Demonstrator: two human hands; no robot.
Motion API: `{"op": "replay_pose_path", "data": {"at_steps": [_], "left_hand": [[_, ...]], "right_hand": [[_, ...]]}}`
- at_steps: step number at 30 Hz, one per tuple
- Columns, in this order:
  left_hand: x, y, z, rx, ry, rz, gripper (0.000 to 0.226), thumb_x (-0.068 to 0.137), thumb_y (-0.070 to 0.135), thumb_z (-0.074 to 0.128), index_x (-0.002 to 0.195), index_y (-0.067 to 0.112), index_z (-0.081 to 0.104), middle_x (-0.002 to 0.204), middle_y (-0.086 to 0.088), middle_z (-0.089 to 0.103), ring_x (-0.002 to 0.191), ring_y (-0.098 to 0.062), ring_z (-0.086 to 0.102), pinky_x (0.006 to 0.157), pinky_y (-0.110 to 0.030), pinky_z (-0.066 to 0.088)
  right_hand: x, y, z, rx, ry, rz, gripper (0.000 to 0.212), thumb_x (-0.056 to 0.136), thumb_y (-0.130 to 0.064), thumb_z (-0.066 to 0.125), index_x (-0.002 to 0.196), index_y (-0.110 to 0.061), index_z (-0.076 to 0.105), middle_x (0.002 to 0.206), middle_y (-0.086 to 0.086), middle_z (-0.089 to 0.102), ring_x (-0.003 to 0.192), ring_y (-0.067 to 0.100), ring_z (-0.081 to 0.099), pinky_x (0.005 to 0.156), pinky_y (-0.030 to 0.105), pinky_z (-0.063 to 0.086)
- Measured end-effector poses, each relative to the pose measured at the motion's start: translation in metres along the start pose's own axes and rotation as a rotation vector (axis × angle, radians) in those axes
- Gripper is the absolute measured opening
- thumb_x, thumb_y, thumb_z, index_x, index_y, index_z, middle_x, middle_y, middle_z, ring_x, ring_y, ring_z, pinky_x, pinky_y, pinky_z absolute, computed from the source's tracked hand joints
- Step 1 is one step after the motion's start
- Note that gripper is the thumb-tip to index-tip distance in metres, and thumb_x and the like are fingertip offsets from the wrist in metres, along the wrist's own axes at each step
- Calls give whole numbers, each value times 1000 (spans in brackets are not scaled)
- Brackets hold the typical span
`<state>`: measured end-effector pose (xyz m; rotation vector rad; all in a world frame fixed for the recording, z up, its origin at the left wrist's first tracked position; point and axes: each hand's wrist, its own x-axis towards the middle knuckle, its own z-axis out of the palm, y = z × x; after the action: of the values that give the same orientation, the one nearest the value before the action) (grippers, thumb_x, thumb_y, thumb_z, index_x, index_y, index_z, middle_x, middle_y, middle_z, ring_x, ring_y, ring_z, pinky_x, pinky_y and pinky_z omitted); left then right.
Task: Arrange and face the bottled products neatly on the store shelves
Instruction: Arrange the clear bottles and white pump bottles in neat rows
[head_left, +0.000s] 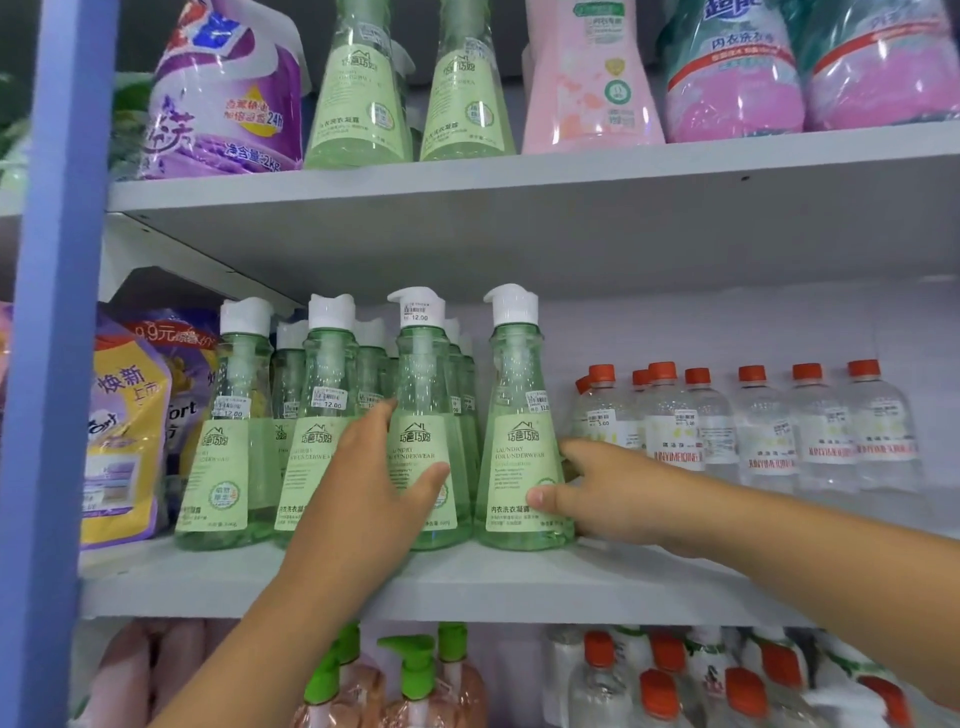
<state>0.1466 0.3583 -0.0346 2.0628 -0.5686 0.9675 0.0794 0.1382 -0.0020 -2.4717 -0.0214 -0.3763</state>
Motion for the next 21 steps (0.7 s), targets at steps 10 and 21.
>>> {"op": "replay_pose_path", "data": {"at_steps": [10,21], "left_hand": [[6,-6,0,-23,16,-10,85,80,55,76,149,35,32,147,11,49,128,-15,54,105,-44,49],[-32,-3,-9,11,94,67,50,95,44,62,142,29,51,143,11,55,129,-11,52,105,-36,46]], "right_hand": [[-5,6,14,-13,109,-92,60,88,-57,67,142,-38,47,134,-17,61,110,5,59,94,25,46],[-30,-5,20,-211,277,-181,58,94,-50,64,144,-29,42,137,-10,59,104,7,56,81,25,44]]}}
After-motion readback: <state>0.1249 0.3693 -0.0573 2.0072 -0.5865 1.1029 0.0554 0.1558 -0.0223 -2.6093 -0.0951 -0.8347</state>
